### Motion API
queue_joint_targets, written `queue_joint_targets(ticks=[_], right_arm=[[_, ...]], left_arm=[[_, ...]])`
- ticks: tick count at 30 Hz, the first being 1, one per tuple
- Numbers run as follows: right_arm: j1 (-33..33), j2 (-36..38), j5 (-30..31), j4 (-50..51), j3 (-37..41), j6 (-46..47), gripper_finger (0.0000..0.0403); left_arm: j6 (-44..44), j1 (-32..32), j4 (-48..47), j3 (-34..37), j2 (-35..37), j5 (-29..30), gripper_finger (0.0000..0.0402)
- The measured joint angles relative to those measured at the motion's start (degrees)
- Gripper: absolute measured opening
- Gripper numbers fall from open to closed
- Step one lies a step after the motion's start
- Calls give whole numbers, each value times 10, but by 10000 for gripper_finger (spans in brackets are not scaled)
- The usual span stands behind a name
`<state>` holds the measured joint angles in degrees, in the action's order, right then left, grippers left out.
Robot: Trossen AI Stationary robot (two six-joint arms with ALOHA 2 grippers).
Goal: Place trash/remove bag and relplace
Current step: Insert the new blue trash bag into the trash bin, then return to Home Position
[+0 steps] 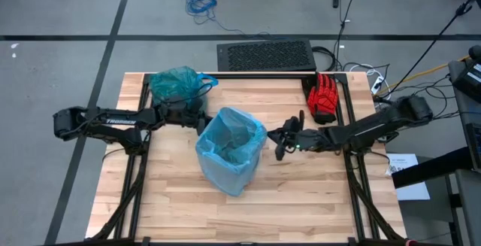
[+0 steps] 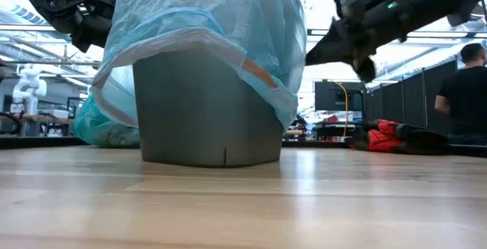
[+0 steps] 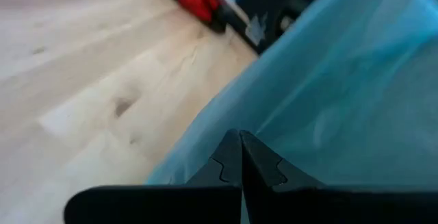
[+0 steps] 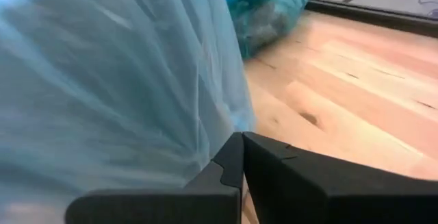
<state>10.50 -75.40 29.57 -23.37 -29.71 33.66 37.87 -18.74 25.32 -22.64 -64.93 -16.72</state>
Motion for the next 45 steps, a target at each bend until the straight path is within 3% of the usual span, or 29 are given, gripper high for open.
queue_joint_targets(ticks=[8, 11, 16, 21, 27, 33, 38, 45], right_arm=[[47, 181, -14, 239, -37, 18, 0], [78, 191, -20, 303, -90, 40, 0], [103, 146, -73, 370, -157, 100, 0], [97, 102, -76, 388, -198, 136, 0], [63, 63, -109, 397, -203, 158, 0], [19, 65, -117, 412, -203, 136, 0], [-4, 73, -149, 431, -203, 113, 0], [-5, 126, -149, 473, -204, 67, 0]], left_arm=[[-27, -31, -227, 0, 98, -201, 0], [-4, -5, -223, 0, 133, -228, 0], [53, 59, -136, -1, 122, -177, 0], [83, 116, -31, -1, 55, -112, 0], [96, 151, 55, -16, -38, -80, 0], [62, 144, 45, -31, -63, -74, 0], [35, 124, -20, -31, -38, -61, 0], [4, 112, -93, -32, 9, -52, 0]])
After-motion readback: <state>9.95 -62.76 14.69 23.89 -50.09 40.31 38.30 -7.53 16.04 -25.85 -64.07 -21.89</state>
